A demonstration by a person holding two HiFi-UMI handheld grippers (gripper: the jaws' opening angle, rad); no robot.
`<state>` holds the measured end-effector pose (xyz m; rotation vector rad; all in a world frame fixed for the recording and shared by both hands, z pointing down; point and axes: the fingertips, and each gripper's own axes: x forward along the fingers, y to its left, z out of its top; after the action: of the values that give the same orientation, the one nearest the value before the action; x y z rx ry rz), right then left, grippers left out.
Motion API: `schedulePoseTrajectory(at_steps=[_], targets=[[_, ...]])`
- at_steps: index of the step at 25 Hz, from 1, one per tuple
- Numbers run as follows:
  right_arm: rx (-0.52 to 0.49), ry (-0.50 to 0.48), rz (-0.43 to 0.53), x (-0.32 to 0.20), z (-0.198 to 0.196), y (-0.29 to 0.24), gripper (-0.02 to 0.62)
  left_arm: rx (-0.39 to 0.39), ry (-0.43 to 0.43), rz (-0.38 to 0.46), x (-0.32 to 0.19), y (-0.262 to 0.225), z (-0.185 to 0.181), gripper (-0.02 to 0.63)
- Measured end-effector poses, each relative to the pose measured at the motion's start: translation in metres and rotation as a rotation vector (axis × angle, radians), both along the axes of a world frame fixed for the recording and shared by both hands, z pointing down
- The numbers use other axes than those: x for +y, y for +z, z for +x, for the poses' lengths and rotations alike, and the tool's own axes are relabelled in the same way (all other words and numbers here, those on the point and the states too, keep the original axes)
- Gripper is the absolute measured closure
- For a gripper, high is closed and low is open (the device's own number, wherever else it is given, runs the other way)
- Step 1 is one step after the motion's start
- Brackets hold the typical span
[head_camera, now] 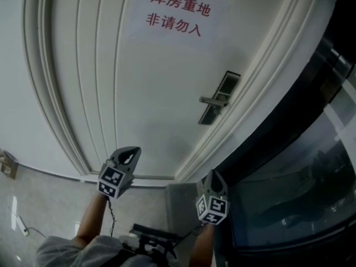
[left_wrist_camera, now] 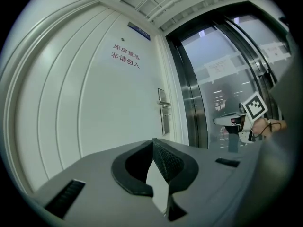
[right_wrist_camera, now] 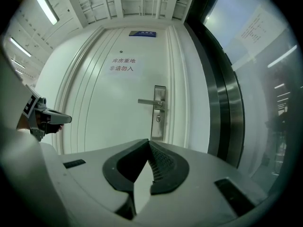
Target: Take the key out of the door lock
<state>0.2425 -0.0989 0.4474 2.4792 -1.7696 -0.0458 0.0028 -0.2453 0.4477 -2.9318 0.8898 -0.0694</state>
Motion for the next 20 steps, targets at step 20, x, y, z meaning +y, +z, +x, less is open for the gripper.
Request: schedulePoseTrajectory(at_steps=[20], targets=[[0.072,-0.091,-0.036,-0.099,0.086,-0.009,0.583,-0.011,-0.065,-0.052,-0.073,0.007,0.083,0.614]])
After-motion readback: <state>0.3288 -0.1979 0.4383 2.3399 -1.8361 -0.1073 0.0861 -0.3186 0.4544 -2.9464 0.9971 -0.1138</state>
